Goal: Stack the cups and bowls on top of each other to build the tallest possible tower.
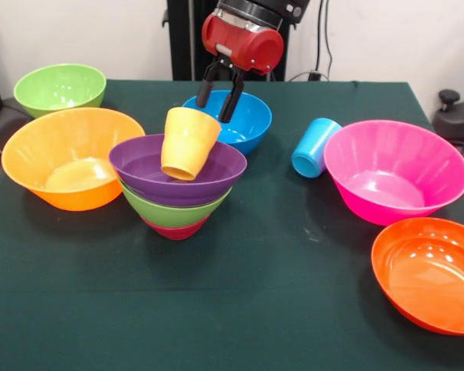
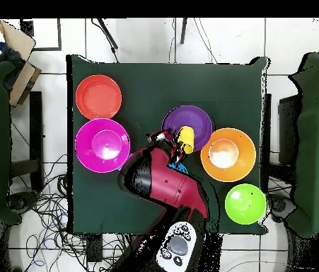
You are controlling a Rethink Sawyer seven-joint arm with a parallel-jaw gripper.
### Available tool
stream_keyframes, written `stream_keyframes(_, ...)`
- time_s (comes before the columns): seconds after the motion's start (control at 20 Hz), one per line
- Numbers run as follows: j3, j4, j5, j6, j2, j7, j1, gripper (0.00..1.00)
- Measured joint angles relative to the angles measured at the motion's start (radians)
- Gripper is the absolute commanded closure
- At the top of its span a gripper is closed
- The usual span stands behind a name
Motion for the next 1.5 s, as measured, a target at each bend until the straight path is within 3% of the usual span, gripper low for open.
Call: stream_keyframes(1.5,0.0,0.0,-0.028,-0.069,0.0,0.0,-0.025,0.0)
